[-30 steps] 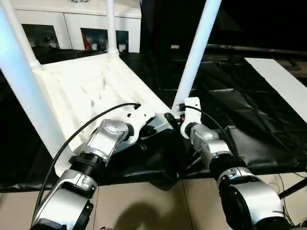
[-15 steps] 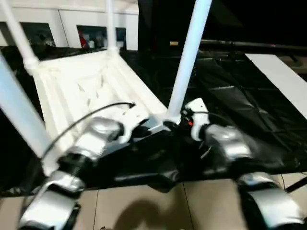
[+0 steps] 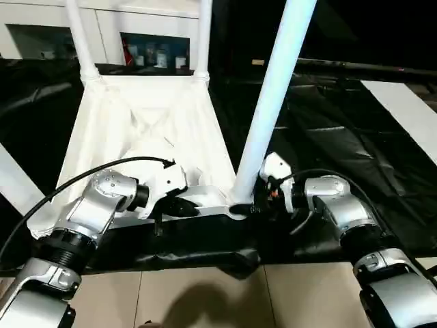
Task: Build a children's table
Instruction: Rotate leg to tighten
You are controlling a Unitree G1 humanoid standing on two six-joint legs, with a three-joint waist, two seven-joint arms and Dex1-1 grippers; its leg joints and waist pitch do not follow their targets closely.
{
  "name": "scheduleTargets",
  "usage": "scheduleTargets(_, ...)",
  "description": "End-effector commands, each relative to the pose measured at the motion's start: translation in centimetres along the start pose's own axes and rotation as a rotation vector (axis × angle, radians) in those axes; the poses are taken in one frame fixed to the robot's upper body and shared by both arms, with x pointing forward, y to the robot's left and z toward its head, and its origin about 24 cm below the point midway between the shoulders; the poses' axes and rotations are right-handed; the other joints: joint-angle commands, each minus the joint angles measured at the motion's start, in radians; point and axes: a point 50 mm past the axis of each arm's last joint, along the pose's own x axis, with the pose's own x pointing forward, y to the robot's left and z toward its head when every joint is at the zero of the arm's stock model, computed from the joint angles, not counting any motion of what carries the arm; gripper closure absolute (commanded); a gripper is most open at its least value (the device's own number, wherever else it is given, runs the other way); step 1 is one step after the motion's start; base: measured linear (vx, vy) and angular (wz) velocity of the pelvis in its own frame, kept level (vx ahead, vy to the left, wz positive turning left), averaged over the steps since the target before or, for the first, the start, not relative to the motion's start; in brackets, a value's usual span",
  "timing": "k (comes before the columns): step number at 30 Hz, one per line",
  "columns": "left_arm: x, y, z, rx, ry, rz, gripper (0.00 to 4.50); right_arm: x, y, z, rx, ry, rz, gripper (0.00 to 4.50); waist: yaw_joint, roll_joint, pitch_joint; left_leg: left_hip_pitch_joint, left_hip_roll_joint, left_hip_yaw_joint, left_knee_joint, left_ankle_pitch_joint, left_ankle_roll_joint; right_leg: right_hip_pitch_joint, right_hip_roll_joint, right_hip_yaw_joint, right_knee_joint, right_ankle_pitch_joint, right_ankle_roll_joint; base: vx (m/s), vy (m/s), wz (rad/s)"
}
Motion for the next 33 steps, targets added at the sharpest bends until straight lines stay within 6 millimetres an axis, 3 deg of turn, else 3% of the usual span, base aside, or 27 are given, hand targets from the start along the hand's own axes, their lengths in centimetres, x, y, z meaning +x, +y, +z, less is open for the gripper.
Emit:
scheduleTargets(1,1.5,-1.2,-1.4,-0.036,0.061,-0.080,4.50,0.0,-0.1,0.5,-0.030,0.011,0.015,0.88,0.001,0.005,-0.052,0.005,-0.003,0.013,-0.060,-0.191,0.024,0.049,-0.050,0.040,-0.062,-0.139,-0.205,0.000,0.000,0.00)
scheduleTargets(8,1.4,-1.3,-1.4,-0.042,0.053,-0.092,4.50,-0.1,-0.1,0.7,-0.010,-0.017,0.022,1.38,0.000,0.008,-0.056,0.005,-0.005,0.015,-0.055,-0.150,0.033,0.051,-0.046,0.039,-0.052,-0.049,-0.227,0.000,0.000,0.00)
scheduleTargets(12,1.5,-1.5,-1.5,-0.048,0.051,-0.103,4.50,-0.2,-0.1,0.6,0.006,-0.030,0.020,1.70,0.000,0.010,-0.056,0.006,-0.005,0.015,-0.055,-0.151,0.035,0.052,-0.045,0.039,-0.052,-0.046,-0.233,0.000,0.000,0.00)
scheduleTargets(18,1.7,-1.5,-1.4,-0.071,0.030,-0.104,4.50,-0.1,0.0,0.2,0.056,-0.052,-0.011,1.78,0.000,0.008,-0.057,0.005,-0.004,0.015,-0.054,-0.153,0.031,0.053,-0.046,0.039,-0.051,-0.057,-0.230,0.000,0.000,0.00)
scheduleTargets(21,2.3,-1.1,-1.3,-0.109,0.025,-0.036,4.50,0.6,-0.8,-0.4,0.096,-0.056,-0.196,1.78,-0.006,0.008,-0.054,0.004,-0.005,0.015,-0.056,-0.158,0.024,0.048,-0.048,0.041,-0.052,-0.072,-0.229,0.000,0.000,0.00)
scheduleTargets(23,3.0,-0.8,-1.2,-0.133,0.034,0.019,4.50,1.3,-1.4,-0.8,0.149,-0.058,-0.337,1.78,-0.010,0.009,-0.048,0.007,-0.007,0.012,-0.062,-0.217,-0.001,0.046,-0.049,0.041,-0.066,-0.182,-0.207,-0.026,-0.003,-0.02)
scheduleTargets(25,4.4,-0.2,-0.7,-0.181,0.046,0.127,4.50,2.7,-1.8,-0.9,0.265,-0.080,-0.522,1.78,-0.018,0.011,-0.046,0.007,-0.008,0.004,-0.067,-0.280,-0.034,0.046,-0.056,0.038,-0.081,-0.354,-0.153,-0.055,-0.005,-0.06)
scheduleTargets(26,4.4,-0.2,-0.7,-0.181,0.046,0.127,4.50,2.7,-1.8,-0.9,0.265,-0.080,-0.522,1.78,-0.023,0.012,-0.046,0.011,-0.007,0.002,-0.067,-0.295,-0.041,0.040,-0.055,0.038,-0.085,-0.378,-0.145,-0.051,-0.007,-0.04)
scheduleTargets(28,6.0,0.6,0.3,-0.249,0.044,0.264,4.50,4.0,-2.2,-0.6,0.376,-0.085,-0.705,1.78,-0.026,0.013,-0.045,0.014,-0.009,0.003,-0.066,-0.311,-0.039,0.035,-0.053,0.038,-0.091,-0.393,-0.140,-0.025,-0.004,-0.02)
scheduleTargets(30,6.6,0.9,0.8,-0.271,0.046,0.314,4.50,4.5,-2.3,-0.4,0.424,-0.082,-0.777,1.78,-0.027,0.011,-0.047,0.019,-0.012,0.002,-0.062,-0.328,-0.044,0.031,-0.052,0.036,-0.093,-0.419,-0.130,0.000,0.000,0.00)
scheduleTargets(31,6.9,1.0,1.1,-0.271,0.049,0.332,4.50,5.0,-2.2,-0.2,0.440,-0.079,-0.800,1.78,-0.025,0.018,-0.049,0.015,-0.011,0.000,-0.064,-0.323,-0.038,0.033,-0.053,0.037,-0.092,-0.395,-0.127,0.000,0.000,0.00)
scheduleTargets(33,7.4,1.3,1.6,-0.268,0.052,0.365,4.50,6.0,-2.0,0.6,0.443,-0.080,-0.815,1.78,-0.028,0.017,-0.048,0.010,-0.013,0.002,-0.065,-0.326,-0.032,0.030,-0.047,0.035,-0.093,-0.371,-0.123,0.000,0.000,0.00)
